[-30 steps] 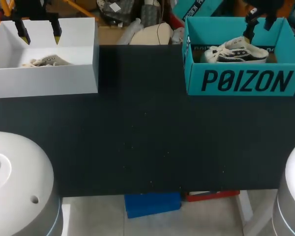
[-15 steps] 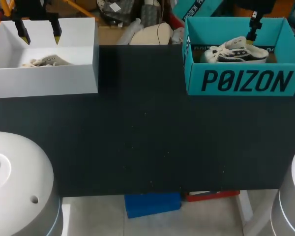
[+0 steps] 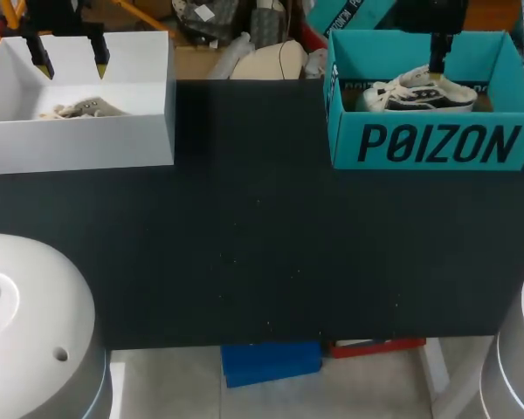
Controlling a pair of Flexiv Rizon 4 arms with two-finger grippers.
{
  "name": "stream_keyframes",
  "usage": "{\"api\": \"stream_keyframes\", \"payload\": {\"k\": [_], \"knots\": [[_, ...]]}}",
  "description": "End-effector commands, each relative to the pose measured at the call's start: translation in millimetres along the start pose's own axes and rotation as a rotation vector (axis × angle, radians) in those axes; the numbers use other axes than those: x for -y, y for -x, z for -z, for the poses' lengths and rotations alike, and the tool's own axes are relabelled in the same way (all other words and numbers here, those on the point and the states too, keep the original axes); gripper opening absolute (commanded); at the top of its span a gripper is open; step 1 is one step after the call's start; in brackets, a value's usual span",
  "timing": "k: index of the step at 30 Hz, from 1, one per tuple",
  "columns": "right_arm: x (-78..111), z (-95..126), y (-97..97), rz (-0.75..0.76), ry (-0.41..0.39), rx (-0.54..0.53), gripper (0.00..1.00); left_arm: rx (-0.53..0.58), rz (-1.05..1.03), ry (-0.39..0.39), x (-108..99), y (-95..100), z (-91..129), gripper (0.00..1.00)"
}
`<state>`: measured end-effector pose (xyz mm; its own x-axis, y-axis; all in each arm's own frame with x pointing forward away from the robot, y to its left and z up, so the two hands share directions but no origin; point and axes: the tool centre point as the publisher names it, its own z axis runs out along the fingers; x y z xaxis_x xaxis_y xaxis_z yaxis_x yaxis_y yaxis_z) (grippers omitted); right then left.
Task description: Take the shoe out of the shoebox, open the shoe tongue, remove and reinsert the insole, then place the shoe into the shoebox
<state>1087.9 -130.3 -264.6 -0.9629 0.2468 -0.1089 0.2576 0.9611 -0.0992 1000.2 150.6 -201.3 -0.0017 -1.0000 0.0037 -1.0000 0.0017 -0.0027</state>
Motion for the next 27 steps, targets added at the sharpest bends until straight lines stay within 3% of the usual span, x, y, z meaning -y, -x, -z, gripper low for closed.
{"api": "stream_keyframes", "payload": {"k": [1, 9, 14, 17, 19, 27], "knots": [[-1.5, -21, 11.3, 0.020, 0.000, -0.022, 0.46, 0.001, 0.000, 0.002, 0, -0.1, 1, 1.00], [-3.4, -53, 23.7, 0.048, 0.023, -0.031, 0.42, 0.001, 0.000, 0.002, 0, -0.1, 1, 1.00], [-4.5, -71, 30.3, 0.062, 0.039, -0.043, 0.46, 0.001, 0.000, 0.002, 0, -0.1, 1, 1.00], [-3.2, -80, 35.6, 0.071, 0.041, -0.045, 0.45, 0.001, 0.000, 0.002, 0, -0.1, 1, 1.00], [-1.9, -86, 38.6, 0.073, 0.041, -0.047, 0.38, 0.001, 0.000, 0.002, 0, -0.1, 1, 1.00], [-1.2, -105, 40.0, 0.083, 0.044, -0.062, 0.36, 0.001, 0.000, 0.002, 0, -0.1, 1, 1.00]]}}
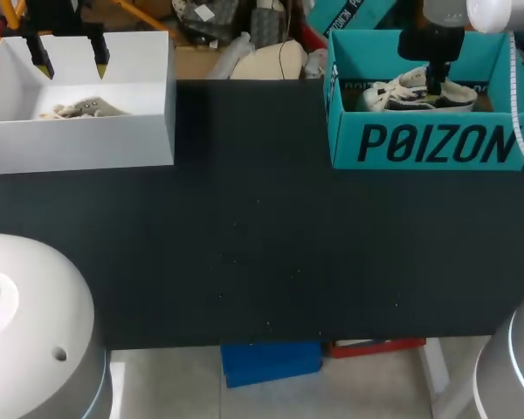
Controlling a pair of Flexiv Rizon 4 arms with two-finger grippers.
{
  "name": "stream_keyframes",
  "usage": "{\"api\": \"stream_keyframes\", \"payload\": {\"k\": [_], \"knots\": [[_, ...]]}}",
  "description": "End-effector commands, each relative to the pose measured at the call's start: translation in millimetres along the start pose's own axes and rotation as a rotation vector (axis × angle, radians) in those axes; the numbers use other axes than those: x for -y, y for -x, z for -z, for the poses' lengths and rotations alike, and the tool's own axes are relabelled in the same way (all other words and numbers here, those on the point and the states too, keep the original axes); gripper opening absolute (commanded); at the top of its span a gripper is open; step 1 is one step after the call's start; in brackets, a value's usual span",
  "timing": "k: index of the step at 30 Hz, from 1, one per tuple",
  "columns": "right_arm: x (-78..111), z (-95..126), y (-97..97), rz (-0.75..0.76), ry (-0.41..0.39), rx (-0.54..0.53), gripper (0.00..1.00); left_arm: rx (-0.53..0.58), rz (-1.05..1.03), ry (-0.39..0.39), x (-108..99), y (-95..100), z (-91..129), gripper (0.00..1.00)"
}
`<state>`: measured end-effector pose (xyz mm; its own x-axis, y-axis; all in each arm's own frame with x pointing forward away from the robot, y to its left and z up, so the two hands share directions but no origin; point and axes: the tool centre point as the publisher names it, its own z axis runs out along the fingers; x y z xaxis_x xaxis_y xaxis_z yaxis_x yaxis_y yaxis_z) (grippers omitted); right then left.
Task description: Take the shoe out of the shoebox, open the shoe tongue, remove and reinsert the insole, then place the shoe into the shoebox
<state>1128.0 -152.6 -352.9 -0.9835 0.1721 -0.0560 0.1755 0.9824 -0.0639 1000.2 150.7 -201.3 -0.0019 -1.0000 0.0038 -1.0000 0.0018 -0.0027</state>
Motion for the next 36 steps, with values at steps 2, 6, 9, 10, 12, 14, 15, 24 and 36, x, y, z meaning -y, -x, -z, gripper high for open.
{"api": "stream_keyframes", "payload": {"k": [2, 6, 9, 10, 12, 14, 15, 24, 36], "knots": [[-3.2, -17, 4.5, 0.004, 0.004, -0.023, 0.35, 0.002, 0.001, 0.002, 0, -0.2, 1, 1.00], [-2.4, -29, 1.9, 0.009, 0.008, -0.037, 0.33, 0.002, 0.001, 0.002, 0, -0.2, 1, 1.00], [-0.5, -35, 2.4, 0.010, 0.007, -0.040, 0.31, 0.002, 0.001, 0.002, 0, -0.2, 1, 1.00], [0.3, -37, 2.8, 0.010, 0.006, -0.039, 0.31, 0.002, 0.001, 0.002, 0, -0.2, 1, 1.00], [1.5, -39, 3.8, 0.016, 0.008, -0.034, 0.31, 0.002, 0.001, 0.002, 0, -0.2, 1, 1.00], [3.3, -44, 5.3, 0.021, 0.008, -0.026, 0.30, 0.002, 0.001, 0.002, 0, -0.2, 1, 1.00], [3.9, -45, 5.7, 0.024, 0.008, -0.023, 0.29, 0.002, 0.001, 0.002, 0, -0.2, 1, 1.00], [6.8, -49, 10.1, 0.040, 0.009, -0.004, 0.12, 0.002, 0.001, 0.002, 0, -0.2, 1, 1.00], [15.0, -23, 14.4, 0.031, -0.010, 0.049, 0.00, 0.002, 0.001, 0.002, 0, -0.2, 1, 1.00]]}}
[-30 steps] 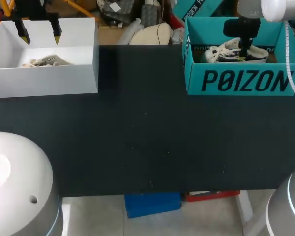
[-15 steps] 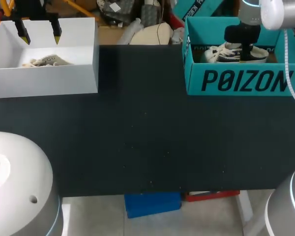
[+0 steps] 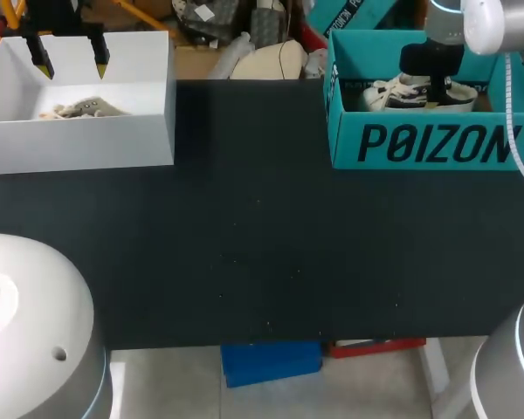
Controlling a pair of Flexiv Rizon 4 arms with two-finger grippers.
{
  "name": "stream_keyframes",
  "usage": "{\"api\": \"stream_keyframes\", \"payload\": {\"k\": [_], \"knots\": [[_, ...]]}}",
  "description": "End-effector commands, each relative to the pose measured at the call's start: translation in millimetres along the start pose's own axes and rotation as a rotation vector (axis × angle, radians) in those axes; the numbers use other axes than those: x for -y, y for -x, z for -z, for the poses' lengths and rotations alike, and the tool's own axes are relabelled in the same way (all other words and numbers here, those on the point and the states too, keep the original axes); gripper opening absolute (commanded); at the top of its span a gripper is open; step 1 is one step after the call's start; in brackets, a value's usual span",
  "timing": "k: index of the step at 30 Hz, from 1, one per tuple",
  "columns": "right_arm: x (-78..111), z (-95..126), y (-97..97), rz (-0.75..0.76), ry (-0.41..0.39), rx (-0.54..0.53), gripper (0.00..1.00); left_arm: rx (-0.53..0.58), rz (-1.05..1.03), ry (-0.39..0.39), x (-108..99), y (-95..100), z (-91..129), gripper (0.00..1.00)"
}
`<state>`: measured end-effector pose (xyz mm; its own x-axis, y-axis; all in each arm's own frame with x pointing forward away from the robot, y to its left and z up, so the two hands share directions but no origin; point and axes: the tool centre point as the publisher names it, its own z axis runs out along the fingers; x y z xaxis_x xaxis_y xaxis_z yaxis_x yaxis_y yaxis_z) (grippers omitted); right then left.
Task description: Take the shoe out of the shoebox, open the shoe tongue, remove and reinsert the insole, then place the shoe into the shoebox
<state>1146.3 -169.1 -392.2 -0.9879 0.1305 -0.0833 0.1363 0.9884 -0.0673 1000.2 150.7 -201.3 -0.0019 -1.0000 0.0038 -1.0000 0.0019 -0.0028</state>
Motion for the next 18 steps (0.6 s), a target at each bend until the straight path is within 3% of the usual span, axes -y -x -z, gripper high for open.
{"api": "stream_keyframes", "payload": {"k": [1, 9, 18], "knots": [[5.7, 23, -3.7, -0.017, -0.012, 0.029, 0.00, 0.002, 0.001, 0.002, 0, -0.2, 1, 1.00], [15.2, 83, -7.2, -0.058, -0.048, 0.108, 0.00, 0.002, 0.001, 0.002, 0, -0.2, 1, 1.00], [25.6, 169, -19.1, -0.125, -0.111, 0.223, 0.00, 0.002, 0.001, 0.002, 0, -0.2, 1, 1.00]]}}
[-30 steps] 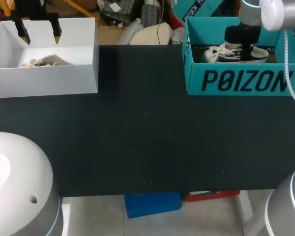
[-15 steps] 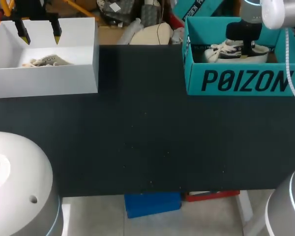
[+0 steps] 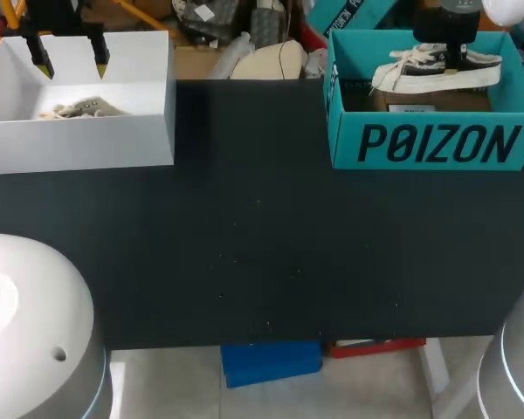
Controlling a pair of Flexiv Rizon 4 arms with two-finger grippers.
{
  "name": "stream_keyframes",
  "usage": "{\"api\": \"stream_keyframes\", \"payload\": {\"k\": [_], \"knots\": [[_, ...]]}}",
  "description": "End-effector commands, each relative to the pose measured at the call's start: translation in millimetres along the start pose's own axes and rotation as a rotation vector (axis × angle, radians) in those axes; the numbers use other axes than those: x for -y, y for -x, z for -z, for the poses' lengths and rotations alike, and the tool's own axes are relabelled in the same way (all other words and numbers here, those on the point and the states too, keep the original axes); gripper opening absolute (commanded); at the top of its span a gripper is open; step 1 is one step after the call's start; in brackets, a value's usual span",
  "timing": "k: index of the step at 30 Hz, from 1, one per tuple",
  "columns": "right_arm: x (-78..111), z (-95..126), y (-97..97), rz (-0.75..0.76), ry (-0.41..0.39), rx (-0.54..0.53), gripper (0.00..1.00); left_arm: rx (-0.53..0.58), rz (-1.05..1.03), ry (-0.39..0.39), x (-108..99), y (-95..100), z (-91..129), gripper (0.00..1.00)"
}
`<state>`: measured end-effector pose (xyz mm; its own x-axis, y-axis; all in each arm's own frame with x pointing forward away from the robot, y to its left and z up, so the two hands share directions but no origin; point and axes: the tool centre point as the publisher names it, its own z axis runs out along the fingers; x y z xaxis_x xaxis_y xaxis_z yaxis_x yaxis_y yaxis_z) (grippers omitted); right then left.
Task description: Take the shoe out of the shoebox, open the shoe tongue, remove and reinsert the insole, then place the shoe into the shoebox
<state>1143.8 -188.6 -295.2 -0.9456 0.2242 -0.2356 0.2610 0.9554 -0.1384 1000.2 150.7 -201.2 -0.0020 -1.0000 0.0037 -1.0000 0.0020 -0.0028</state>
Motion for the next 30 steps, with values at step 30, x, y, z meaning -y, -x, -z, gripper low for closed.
{"api": "stream_keyframes", "payload": {"k": [30], "knots": [[-150.2, 310, -176.2, -0.048, -0.102, 0.293, 0.00, 0.002, 0.001, 0.002, 0, -0.2, 1, 1.00]]}}
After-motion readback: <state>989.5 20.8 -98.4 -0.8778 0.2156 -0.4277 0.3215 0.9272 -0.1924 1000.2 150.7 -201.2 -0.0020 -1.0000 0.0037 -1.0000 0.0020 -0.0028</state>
